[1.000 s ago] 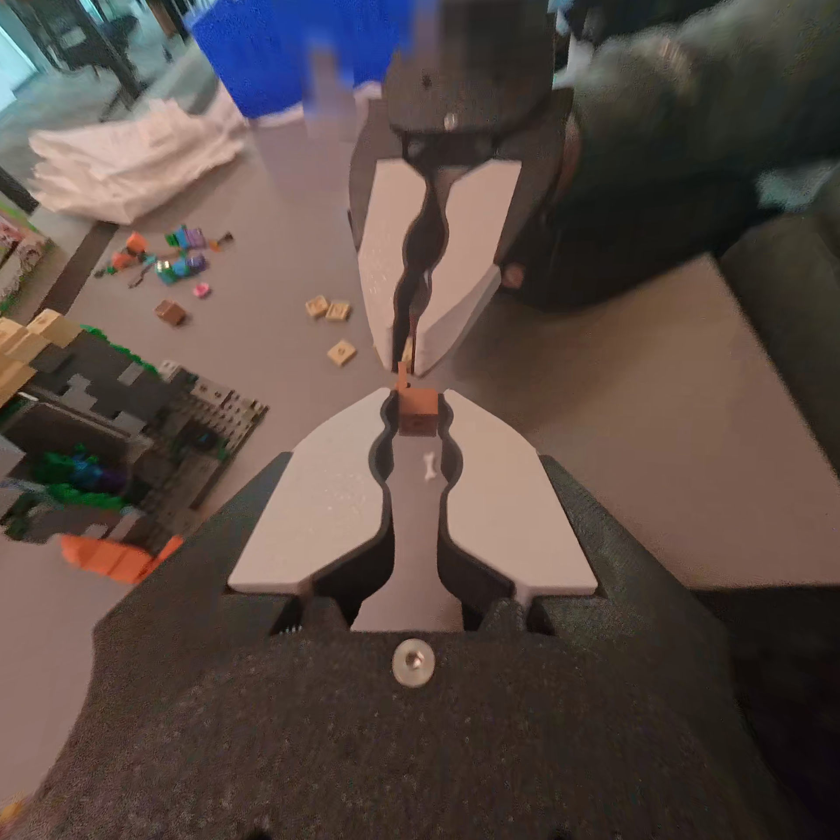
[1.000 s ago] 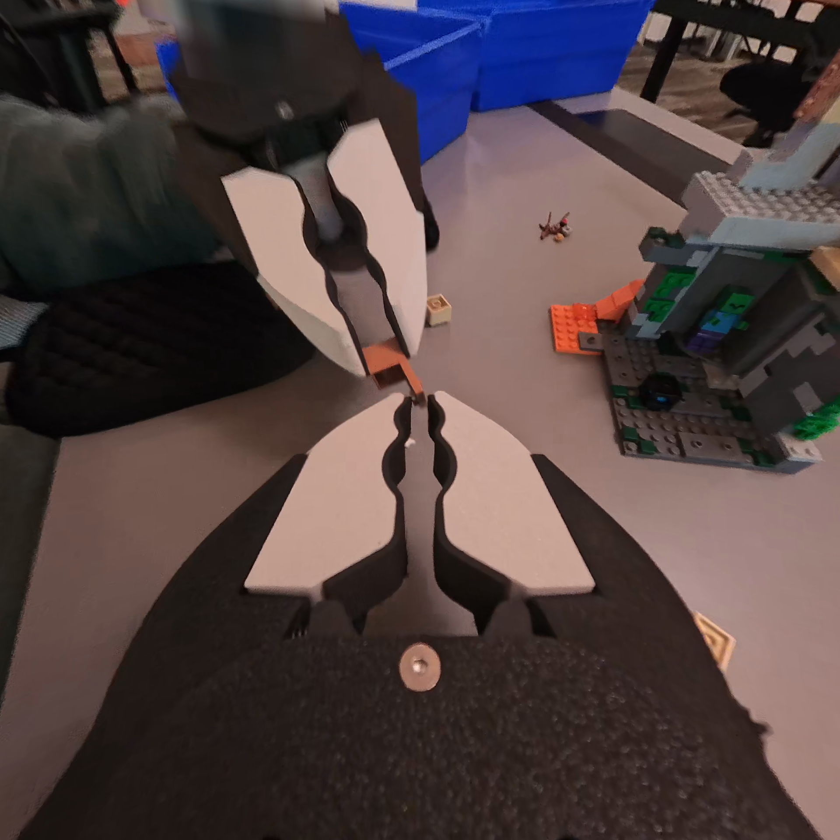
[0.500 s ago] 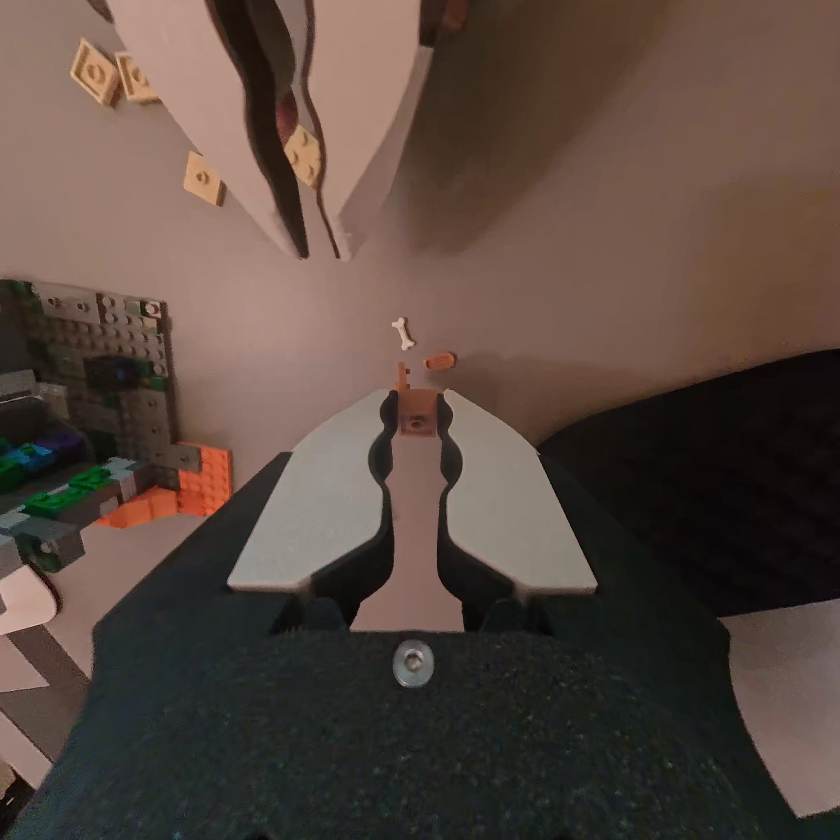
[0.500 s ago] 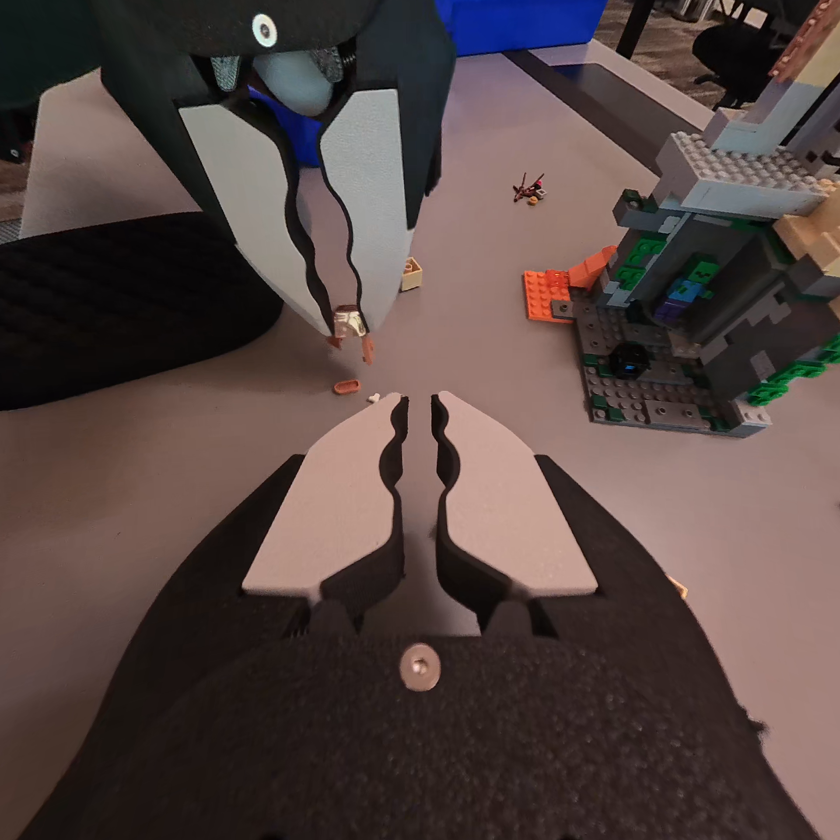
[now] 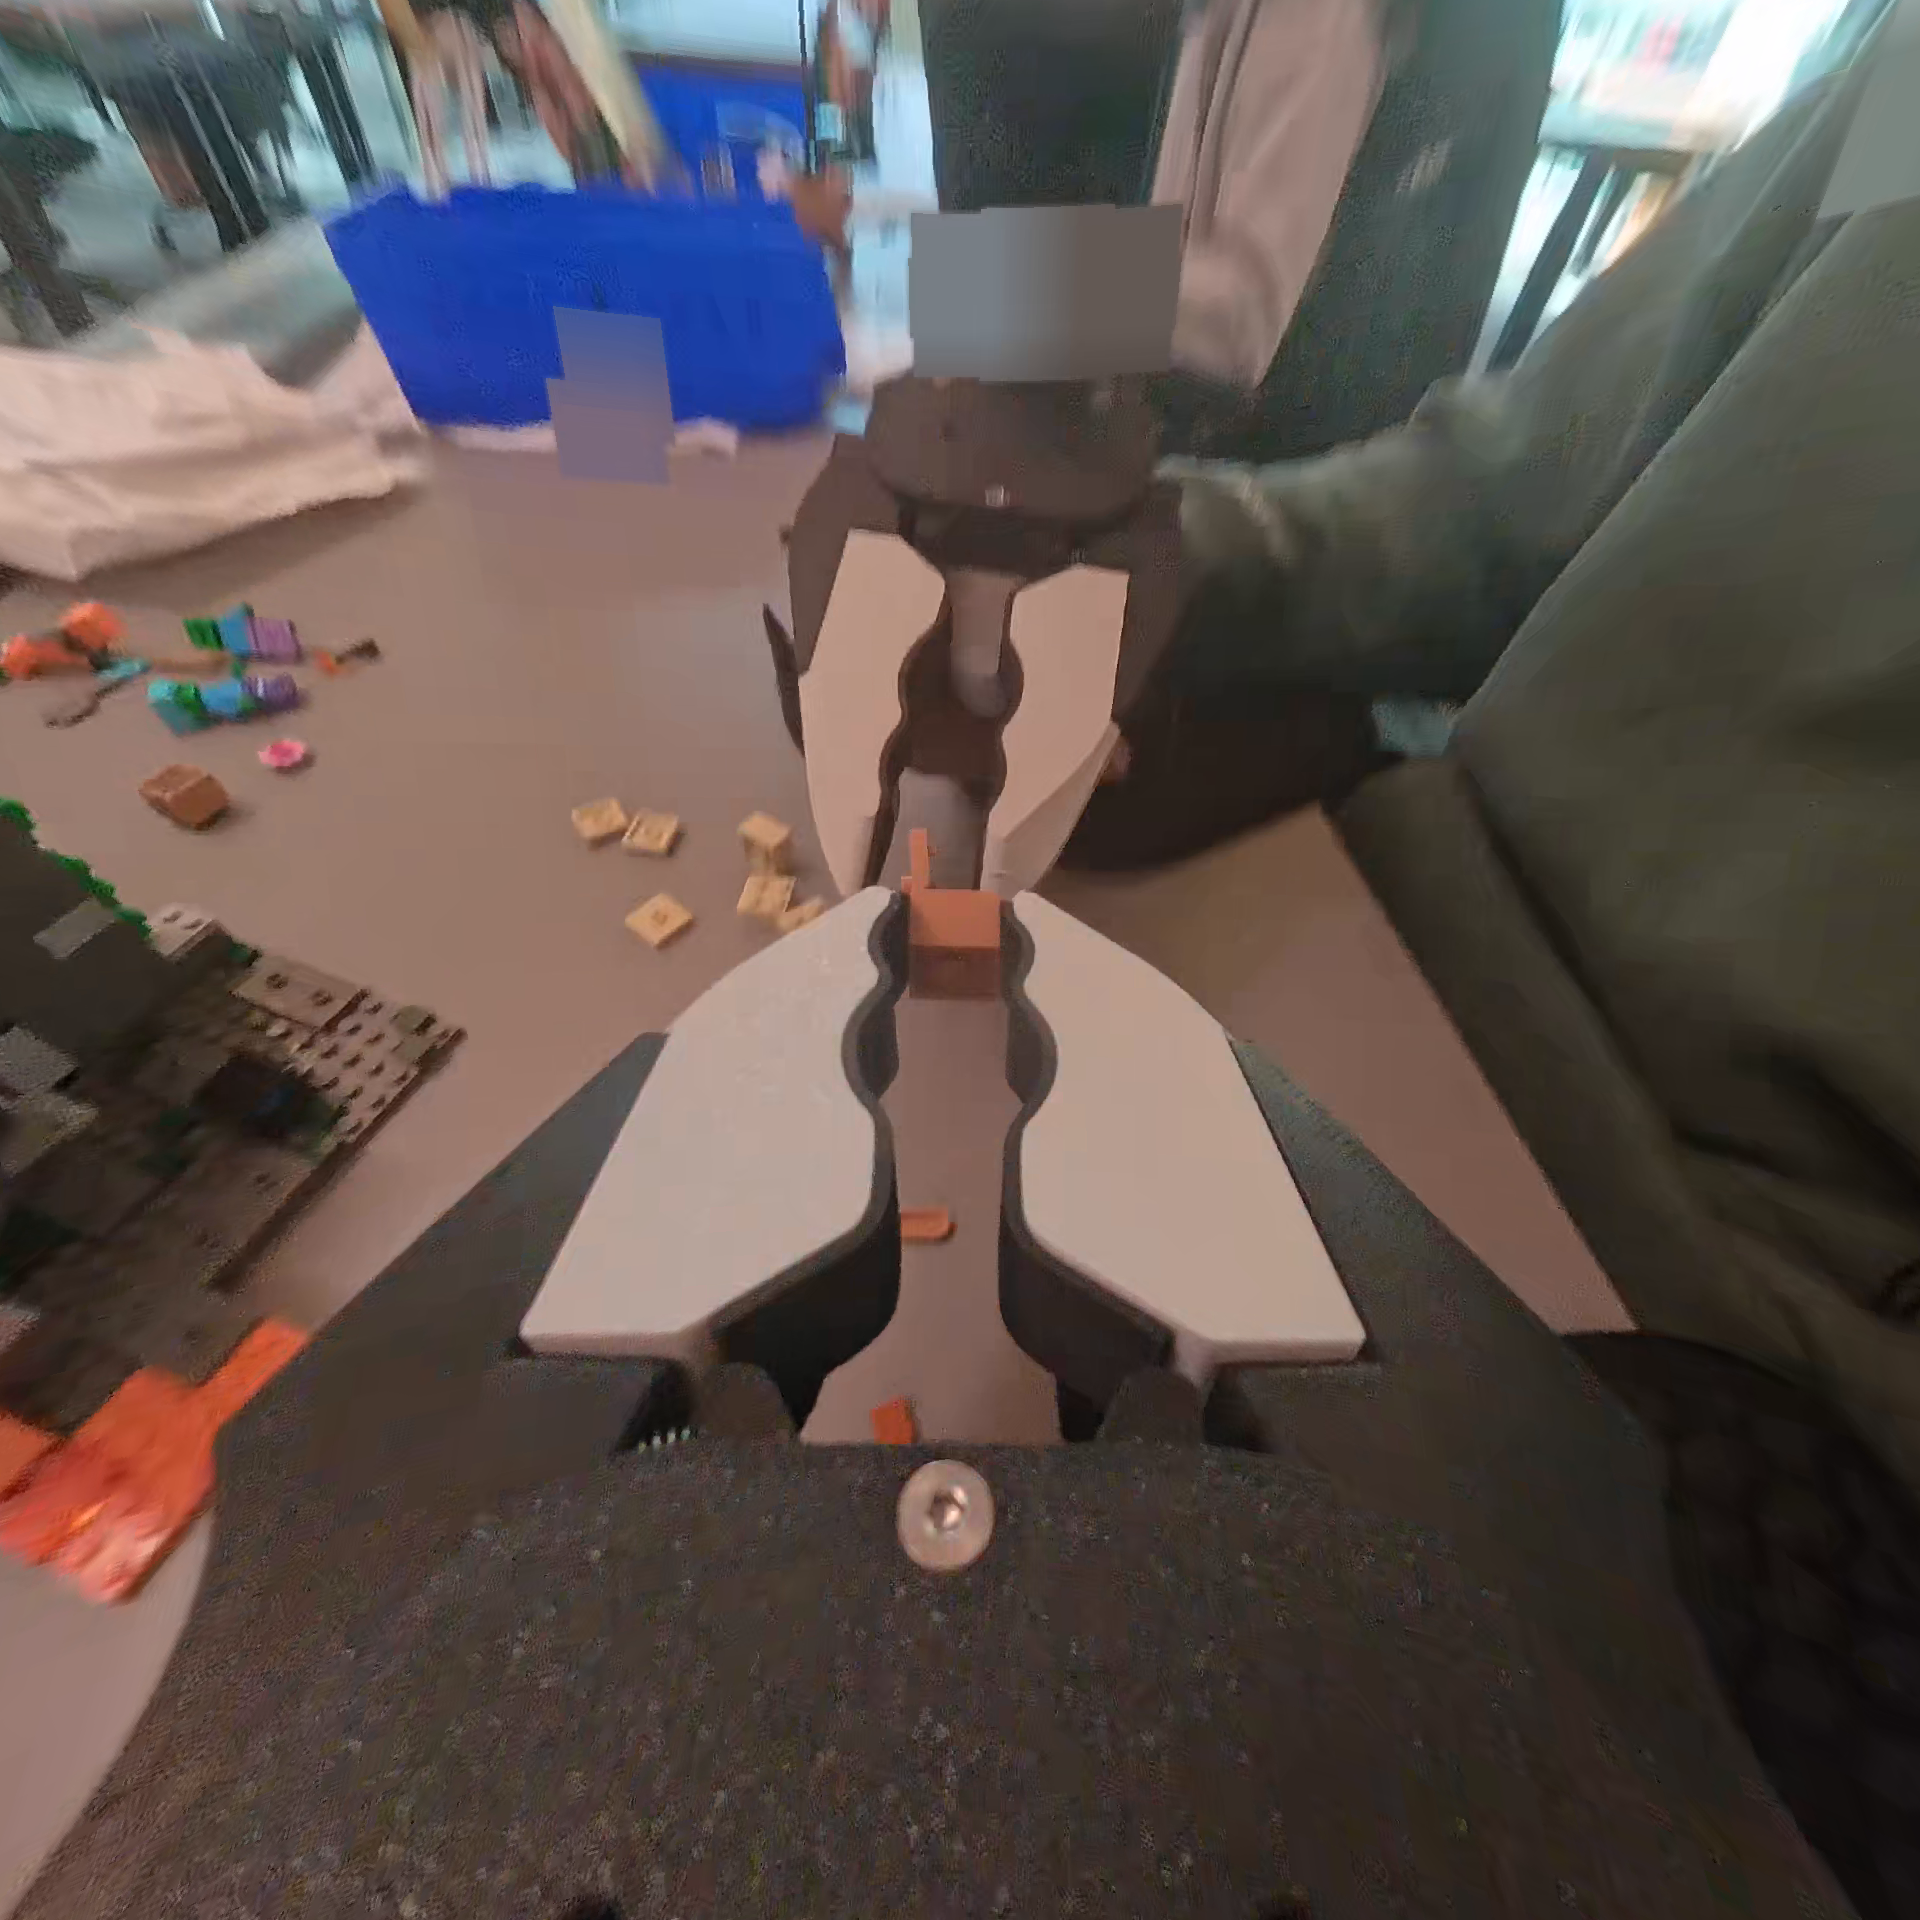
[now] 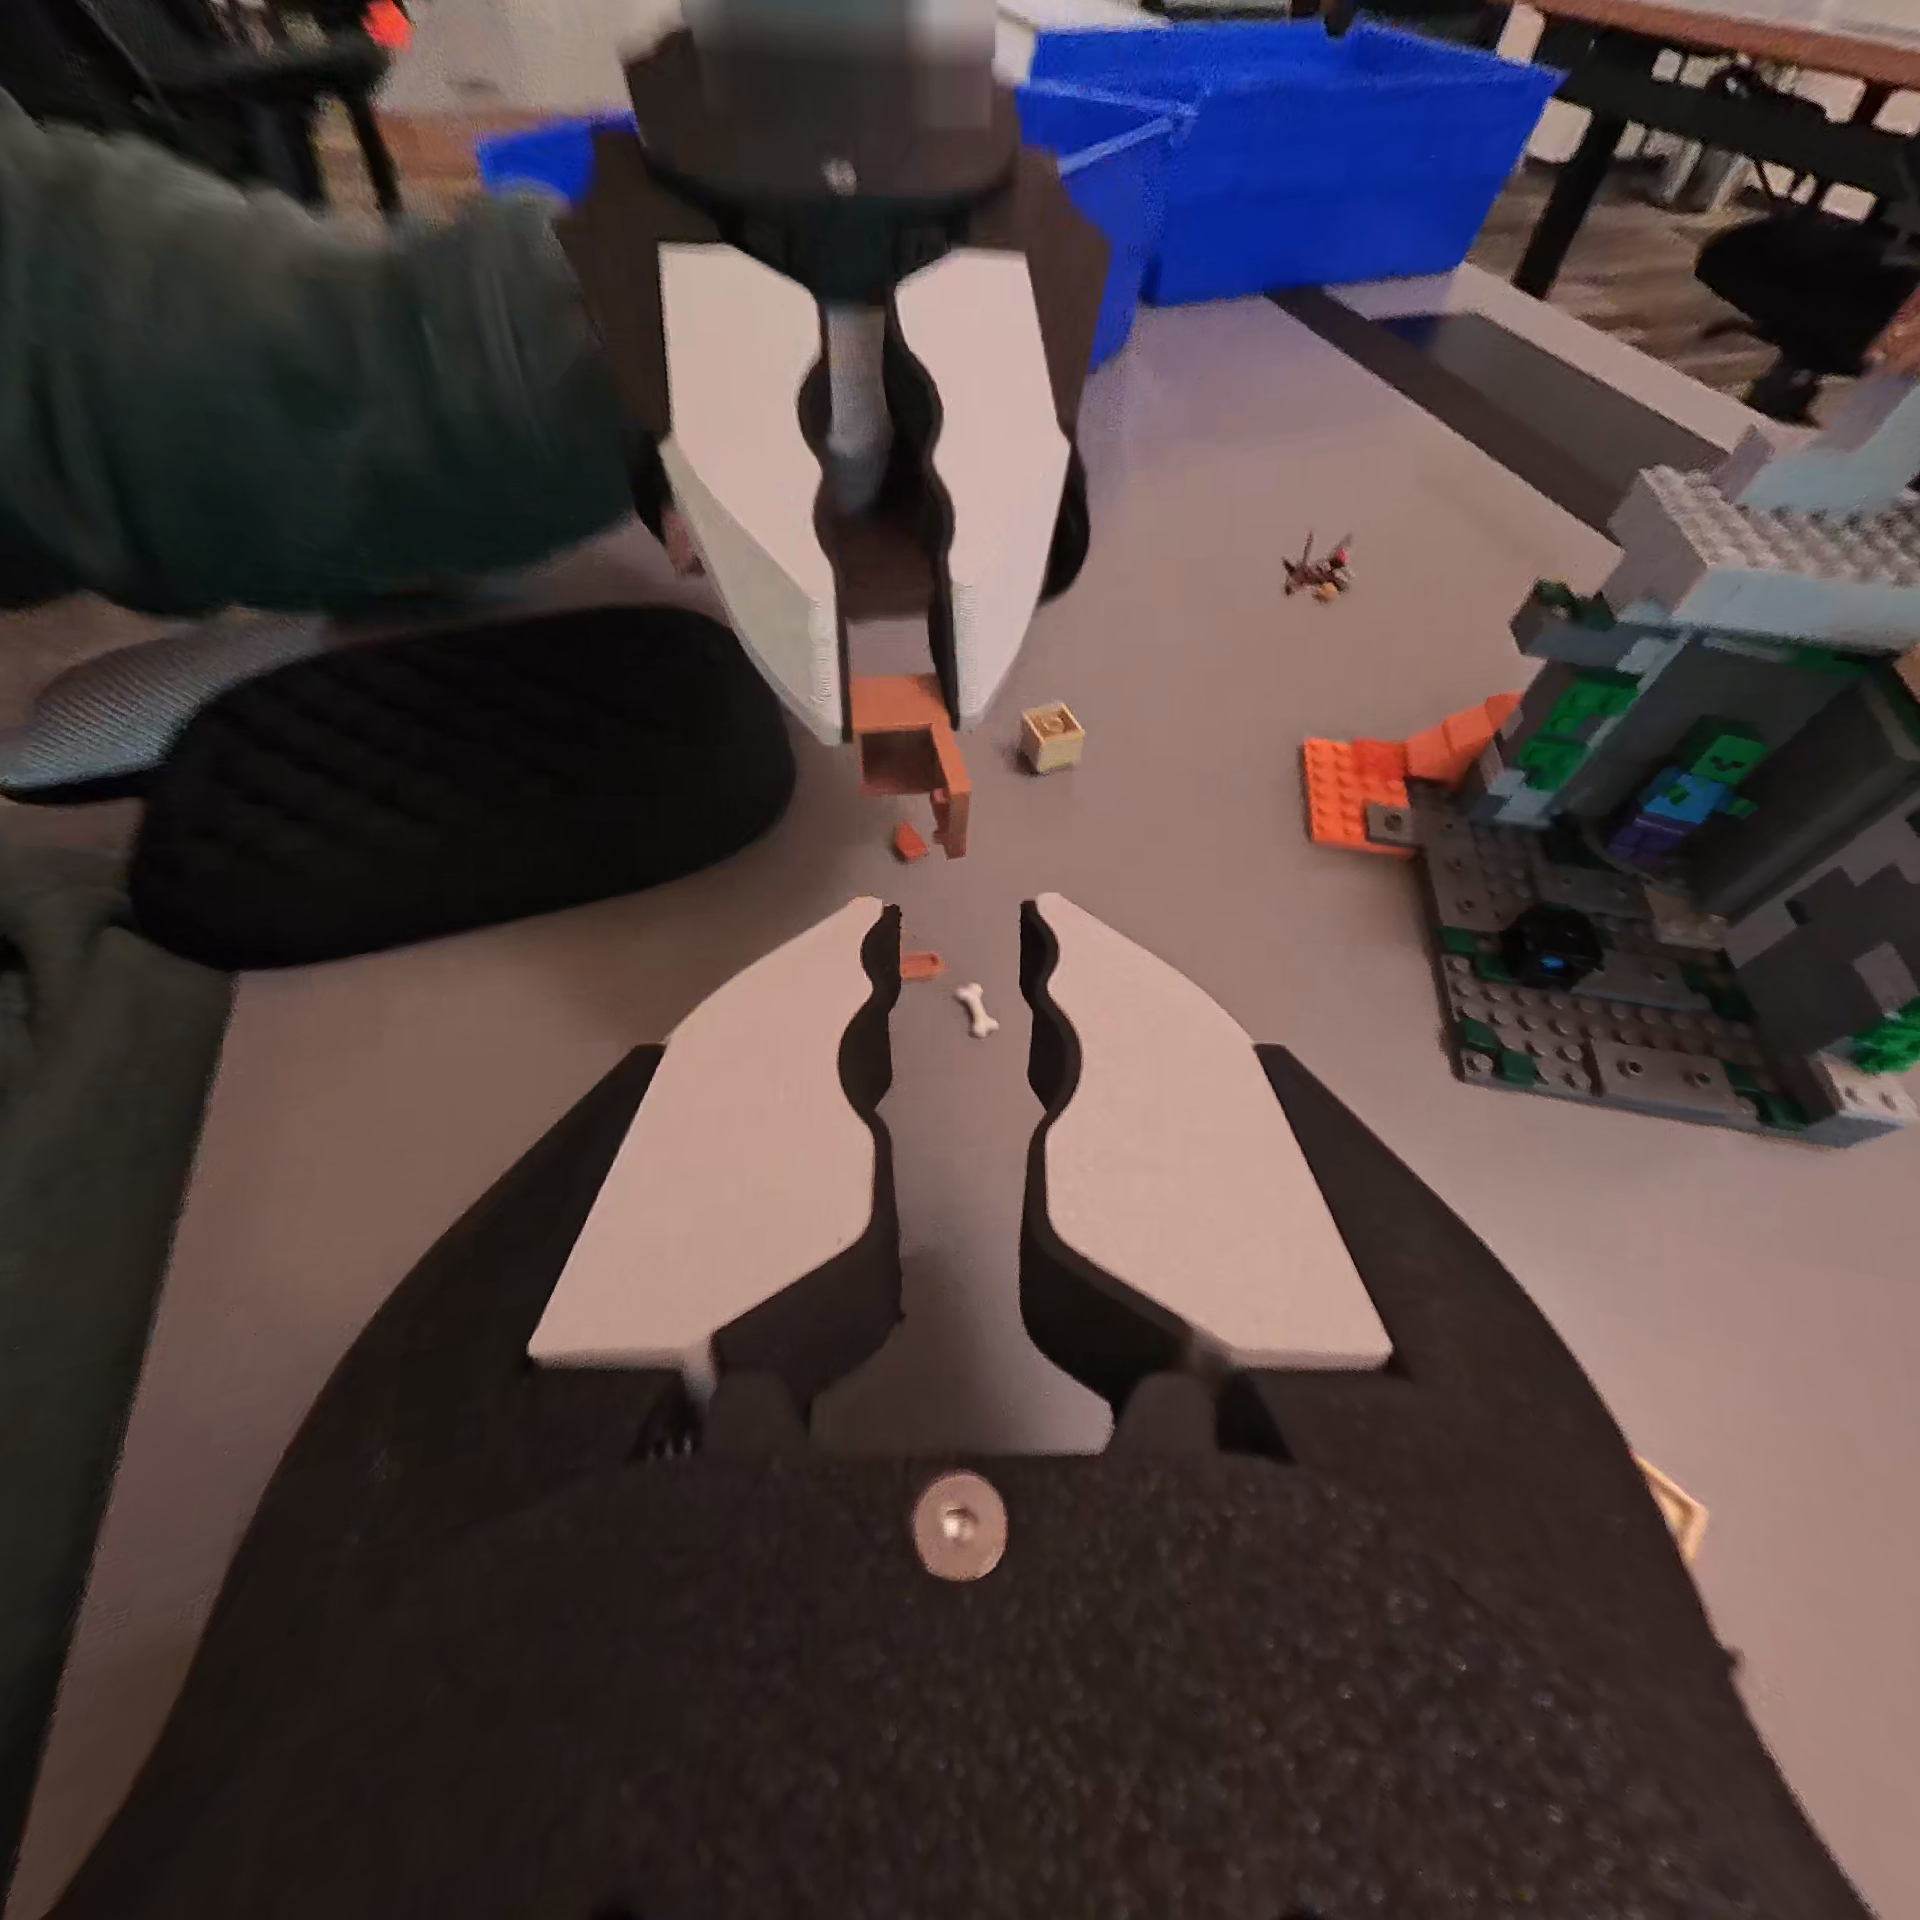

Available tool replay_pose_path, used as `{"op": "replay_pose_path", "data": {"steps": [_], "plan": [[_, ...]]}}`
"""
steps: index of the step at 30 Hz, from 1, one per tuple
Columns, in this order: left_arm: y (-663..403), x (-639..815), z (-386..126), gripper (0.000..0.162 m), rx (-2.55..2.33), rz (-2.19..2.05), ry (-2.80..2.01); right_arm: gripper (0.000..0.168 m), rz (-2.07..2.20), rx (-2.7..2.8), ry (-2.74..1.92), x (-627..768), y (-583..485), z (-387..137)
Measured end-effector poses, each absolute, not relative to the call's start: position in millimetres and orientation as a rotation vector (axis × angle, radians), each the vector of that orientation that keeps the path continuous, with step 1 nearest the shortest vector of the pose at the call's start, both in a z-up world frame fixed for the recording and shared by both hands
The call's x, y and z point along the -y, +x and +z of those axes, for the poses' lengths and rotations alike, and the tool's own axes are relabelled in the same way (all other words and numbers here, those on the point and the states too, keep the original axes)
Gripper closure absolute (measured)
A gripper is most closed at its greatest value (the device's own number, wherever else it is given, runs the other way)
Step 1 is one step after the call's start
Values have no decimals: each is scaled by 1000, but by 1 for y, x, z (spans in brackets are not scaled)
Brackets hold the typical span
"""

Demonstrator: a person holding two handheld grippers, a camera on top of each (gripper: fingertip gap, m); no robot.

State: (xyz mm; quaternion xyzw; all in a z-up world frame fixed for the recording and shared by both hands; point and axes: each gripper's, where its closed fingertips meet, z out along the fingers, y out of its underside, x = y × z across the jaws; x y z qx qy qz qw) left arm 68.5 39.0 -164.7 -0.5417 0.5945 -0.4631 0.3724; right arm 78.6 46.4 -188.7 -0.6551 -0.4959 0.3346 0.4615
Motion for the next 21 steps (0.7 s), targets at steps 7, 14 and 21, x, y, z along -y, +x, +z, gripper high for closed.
{"op": "replay_pose_path", "data": {"steps": [7, 14, 21], "plan": [[75, -27, -172, 146, -1422, -1371, -1334, 153, 984, 1205, -1538, -33, 72, -175], [82, -27, -185, 142, -1461, -1286, -1385, 163, 944, 1201, -1567, -38, 76, -178], [90, -28, -194, 143, -1495, -1122, -1416, 164, 942, 1160, -1552, -41, 79, -172]]}}
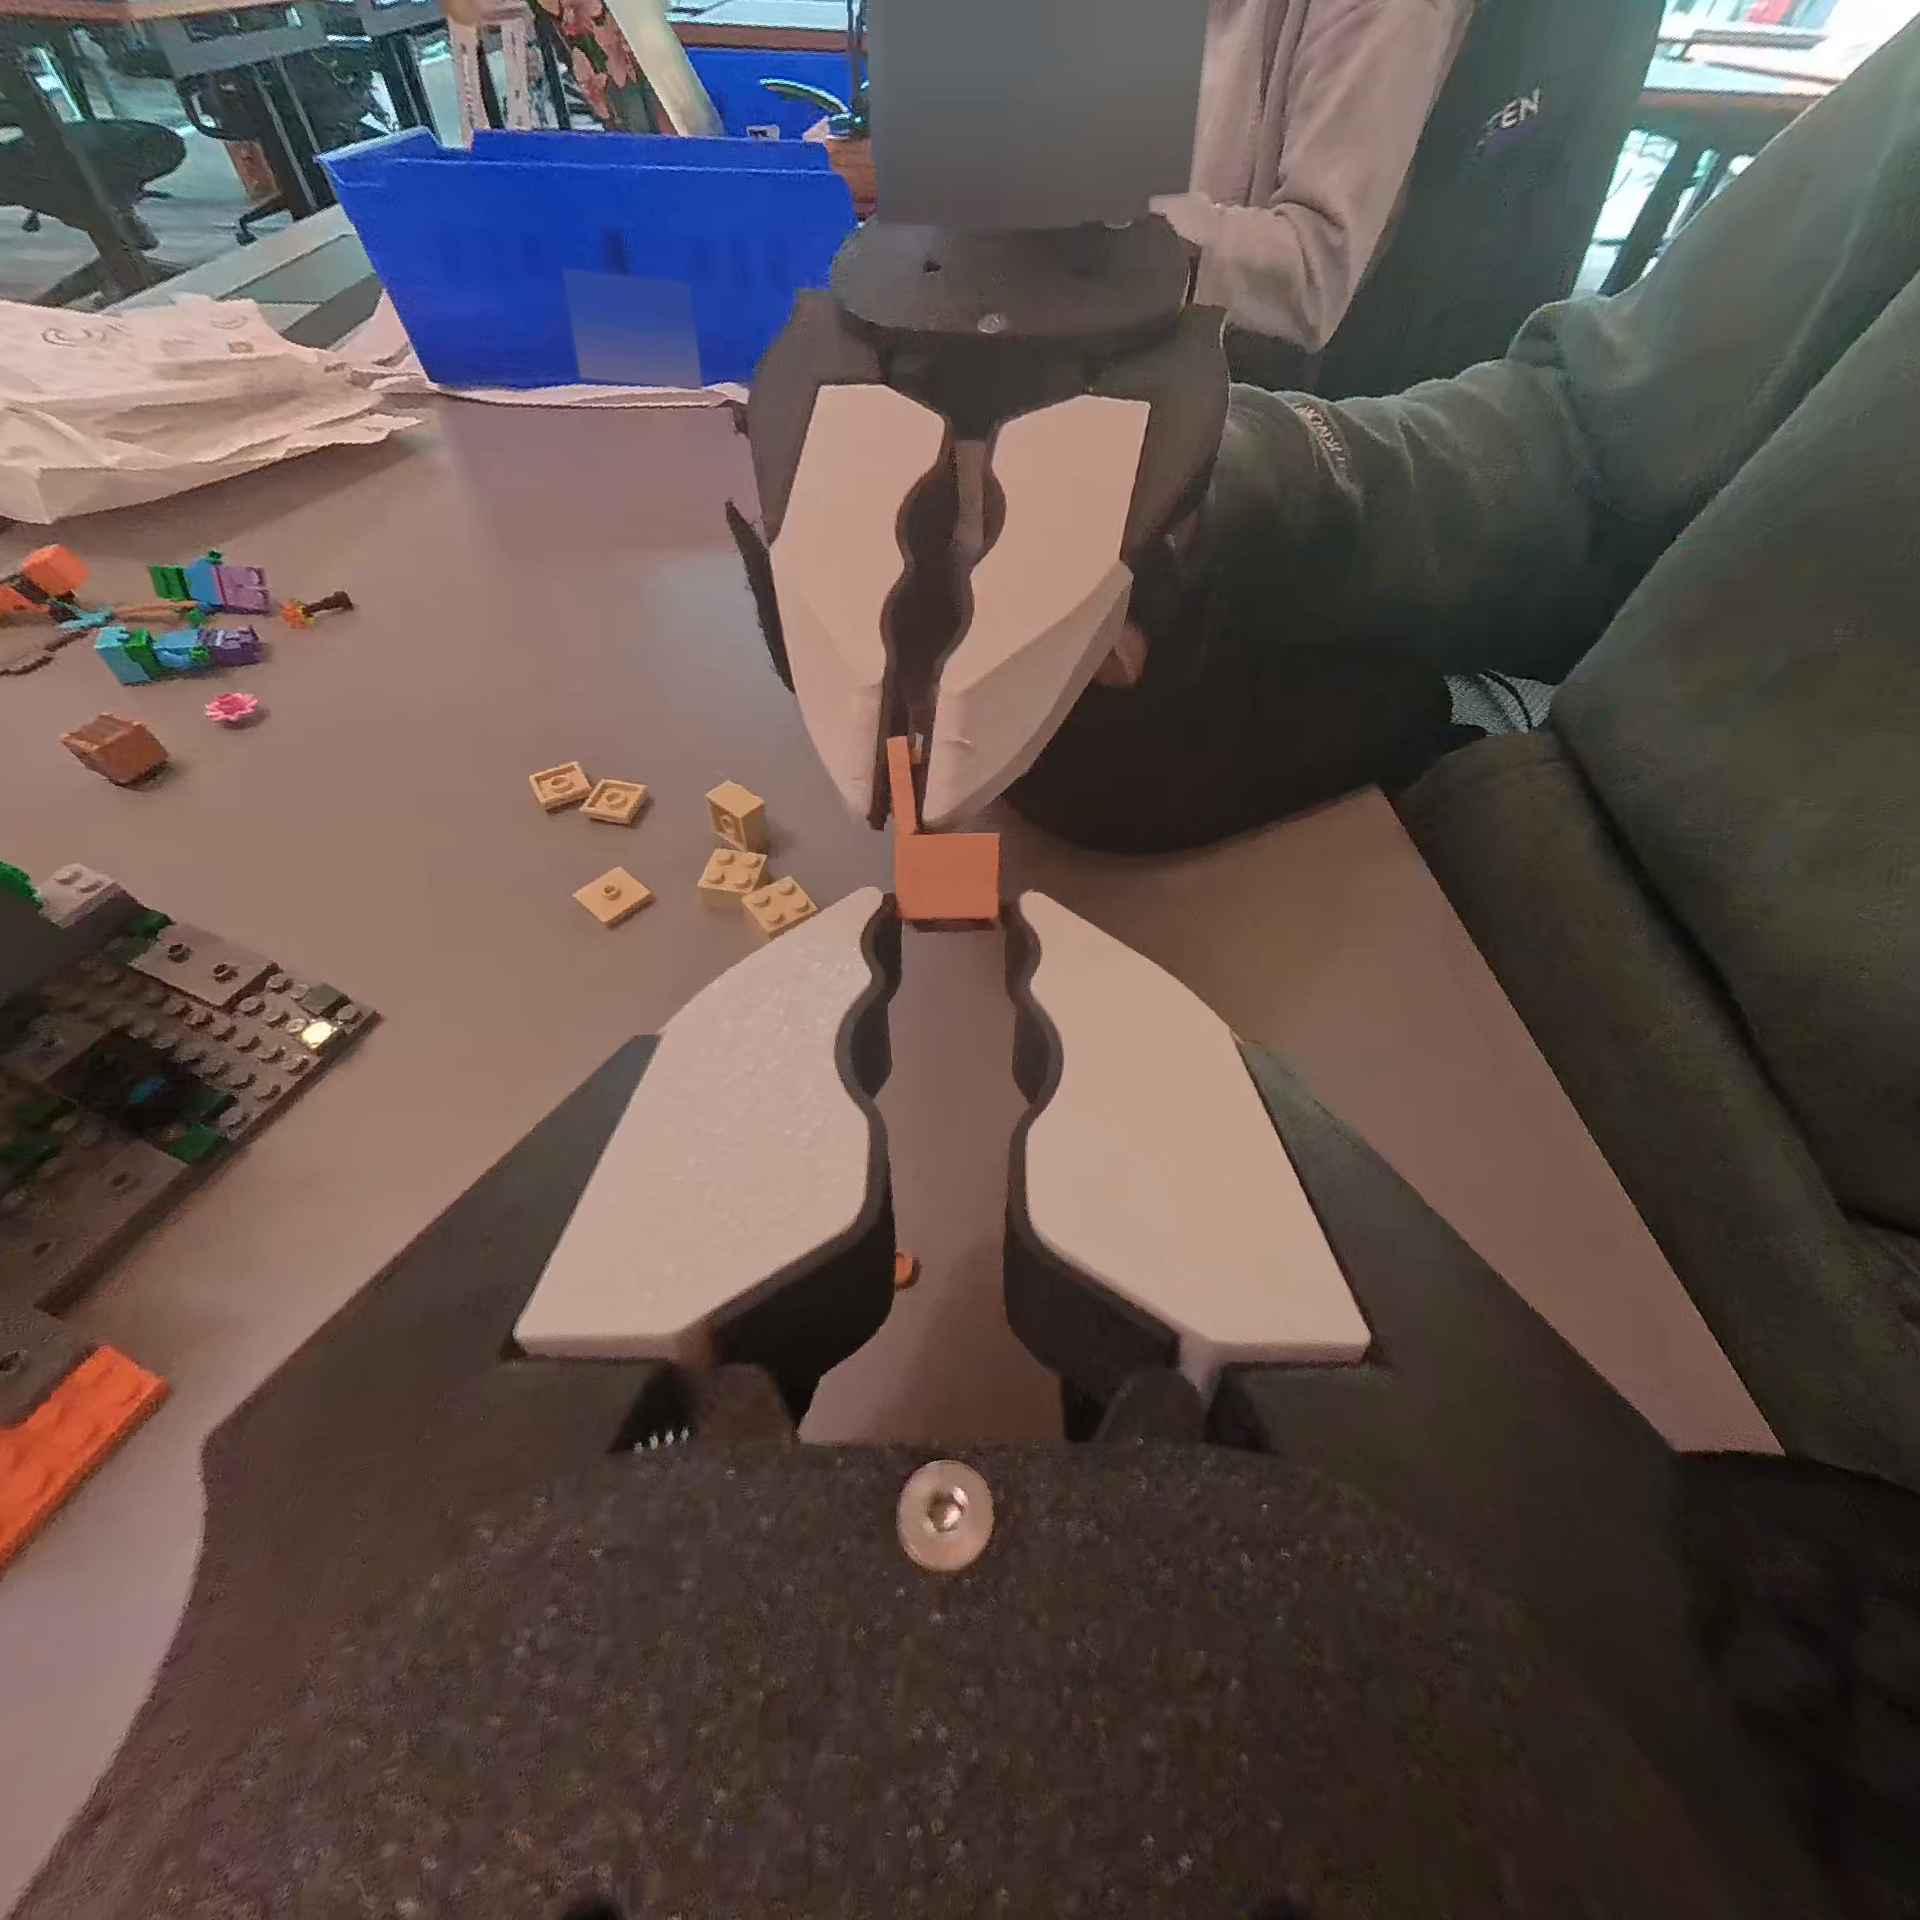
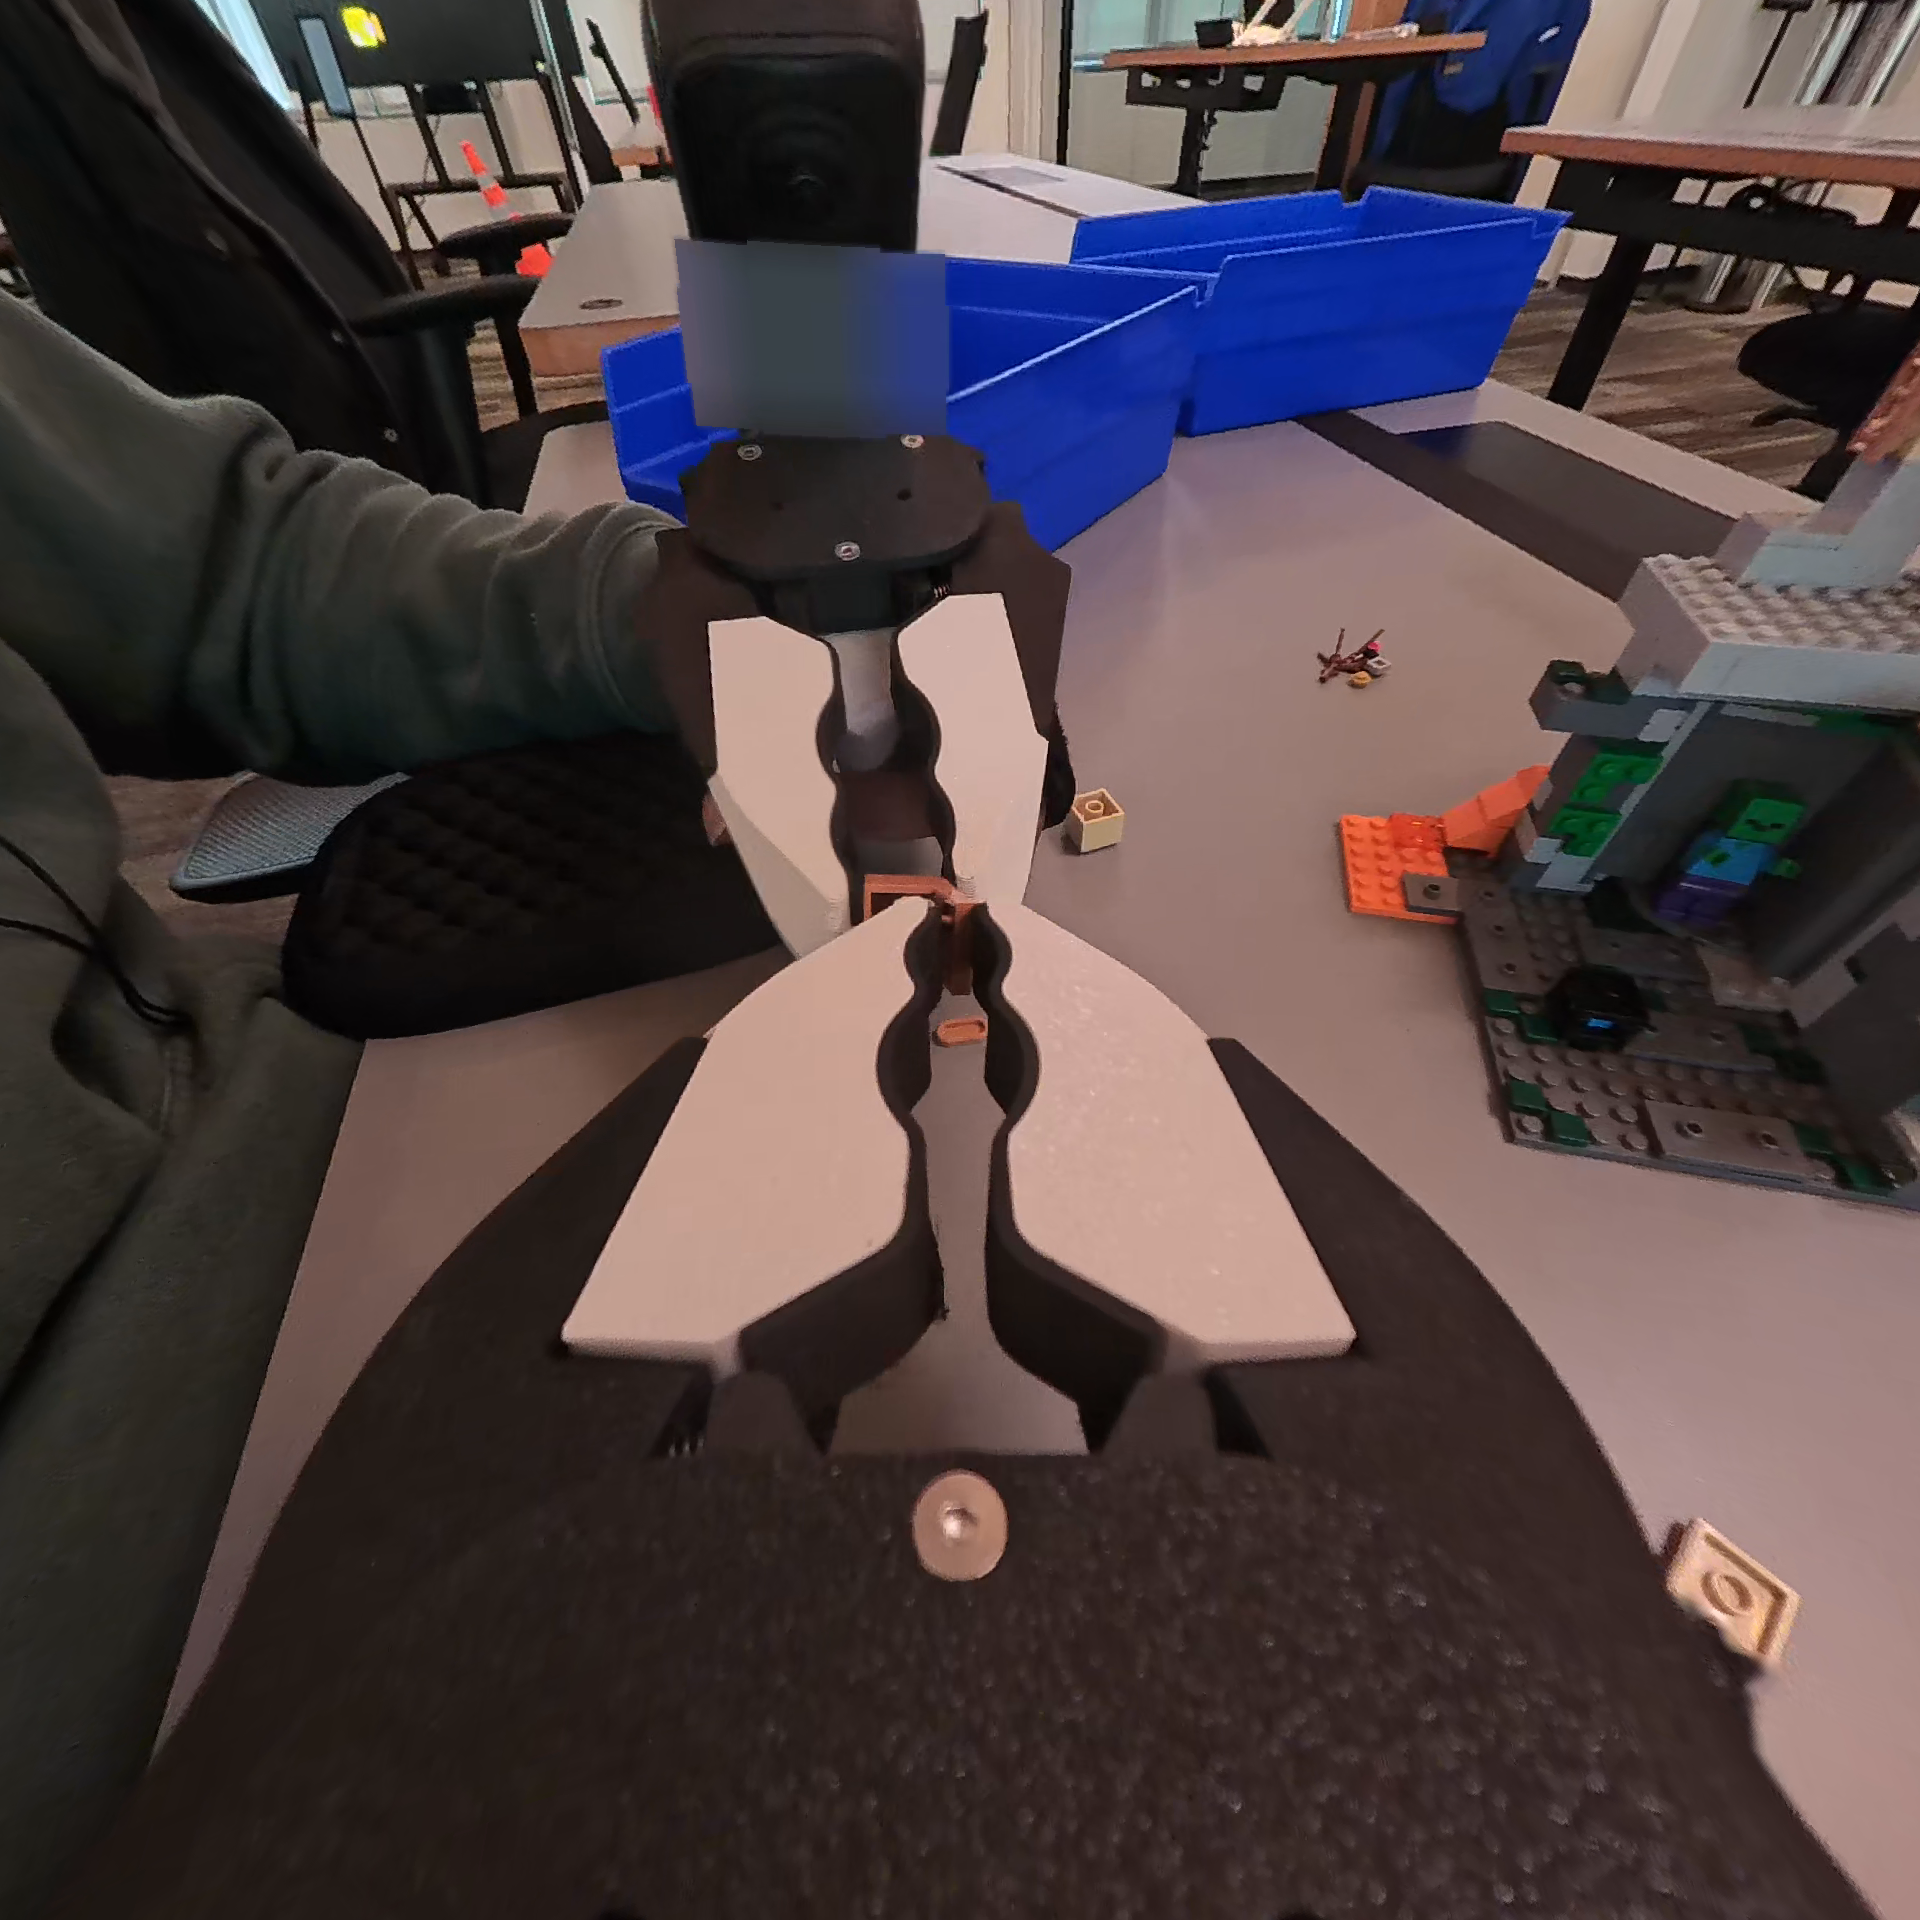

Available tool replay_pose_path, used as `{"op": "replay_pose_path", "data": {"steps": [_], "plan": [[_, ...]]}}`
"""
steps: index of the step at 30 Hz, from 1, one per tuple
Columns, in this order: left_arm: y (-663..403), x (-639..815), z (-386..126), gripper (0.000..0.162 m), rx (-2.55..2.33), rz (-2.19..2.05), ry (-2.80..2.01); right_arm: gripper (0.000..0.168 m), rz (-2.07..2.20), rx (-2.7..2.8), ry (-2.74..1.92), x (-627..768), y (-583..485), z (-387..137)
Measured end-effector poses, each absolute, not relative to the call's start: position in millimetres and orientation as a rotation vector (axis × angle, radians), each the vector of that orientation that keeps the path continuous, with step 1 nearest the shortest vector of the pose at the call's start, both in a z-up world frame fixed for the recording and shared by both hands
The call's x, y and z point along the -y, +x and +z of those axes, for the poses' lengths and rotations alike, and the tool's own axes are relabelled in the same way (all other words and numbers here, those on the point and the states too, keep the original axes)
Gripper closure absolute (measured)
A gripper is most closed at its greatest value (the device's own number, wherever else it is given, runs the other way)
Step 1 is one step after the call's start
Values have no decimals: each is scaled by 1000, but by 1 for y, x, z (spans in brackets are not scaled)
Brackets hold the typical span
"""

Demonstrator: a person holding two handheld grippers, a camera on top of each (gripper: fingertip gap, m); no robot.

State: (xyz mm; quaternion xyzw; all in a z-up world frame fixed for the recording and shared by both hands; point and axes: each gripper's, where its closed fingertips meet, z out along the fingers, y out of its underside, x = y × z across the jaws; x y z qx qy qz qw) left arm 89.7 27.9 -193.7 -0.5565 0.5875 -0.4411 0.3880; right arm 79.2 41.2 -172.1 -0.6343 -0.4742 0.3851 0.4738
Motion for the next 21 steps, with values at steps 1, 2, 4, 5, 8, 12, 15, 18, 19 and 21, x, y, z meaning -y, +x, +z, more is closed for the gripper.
{"op": "replay_pose_path", "data": {"steps": [1, 2, 4, 5, 8, 12, 15, 18, 19, 21], "plan": [[90, -29, -194, 143, -1487, -1123, -1428, 164, 929, 1158, -1552, -42, 80, -172], [90, -30, -195, 143, -1485, -1115, -1447, 164, 902, 1164, -1553, -44, 80, -174], [90, -31, -199, 143, -1505, -1082, -1462, 164, 850, 1183, -1555, -45, 79, -177], [90, -31, -202, 144, -1513, -1062, -1471, 164, 833, 1193, -1562, -45, 79, -179], [90, -33, -208, 144, -1513, -1028, -1506, 164, 771, 1213, -1581, -47, 78, -185], [90, -31, -213, 145, -1536, -1036, -1533, 164, 755, 1255, -1578, -43, 77, -189], [89, -27, -212, 145, -1539, -1111, -1559, 164, 782, 1264, -1567, -41, 77, -187], [89, -25, -214, 145, -1551, -1140, -1572, 165, 782, 1304, -1560, -38, 78, -189], [89, -24, -214, 145, -1556, -1154, -1568, 165, 790, 1310, -1557, -37, 78, -189], [89, -22, -213, 145, -1563, -1167, -1559, 165, 832, 1306, -1567, -35, 78, -188]]}}
